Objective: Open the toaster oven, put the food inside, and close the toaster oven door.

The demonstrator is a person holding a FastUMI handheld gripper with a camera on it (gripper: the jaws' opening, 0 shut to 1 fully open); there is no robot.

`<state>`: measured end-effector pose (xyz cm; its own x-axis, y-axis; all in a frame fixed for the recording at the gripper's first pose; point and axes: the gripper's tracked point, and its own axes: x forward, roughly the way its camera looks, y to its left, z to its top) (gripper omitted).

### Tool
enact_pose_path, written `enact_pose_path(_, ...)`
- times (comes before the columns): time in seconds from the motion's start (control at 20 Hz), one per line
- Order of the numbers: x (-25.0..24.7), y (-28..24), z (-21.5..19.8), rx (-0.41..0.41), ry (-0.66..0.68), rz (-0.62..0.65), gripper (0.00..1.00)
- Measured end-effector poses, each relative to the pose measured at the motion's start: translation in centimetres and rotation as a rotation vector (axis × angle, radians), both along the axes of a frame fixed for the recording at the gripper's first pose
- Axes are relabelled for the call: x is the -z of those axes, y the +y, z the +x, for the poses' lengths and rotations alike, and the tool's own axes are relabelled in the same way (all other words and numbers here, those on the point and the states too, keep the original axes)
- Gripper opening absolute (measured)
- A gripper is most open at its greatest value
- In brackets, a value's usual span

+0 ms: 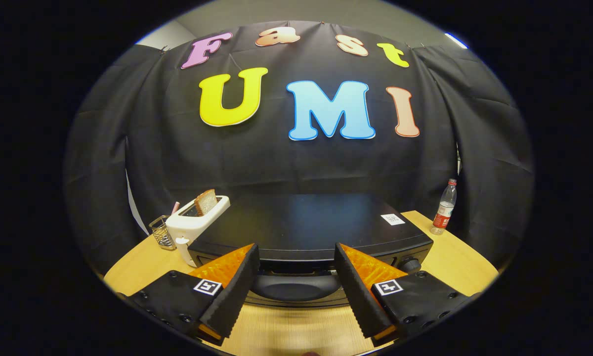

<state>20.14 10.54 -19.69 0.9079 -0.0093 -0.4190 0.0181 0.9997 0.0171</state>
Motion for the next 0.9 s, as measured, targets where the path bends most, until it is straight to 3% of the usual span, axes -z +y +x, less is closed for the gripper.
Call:
enact_pose_path(0.5, 1.4, -0.1, -2.2, 0.006, 0.012, -0.017, 0.98)
enact_pose_path(0.9, 3.4, 0.2, -7.6, -0.019, 0.067, 0.003, 0.97)
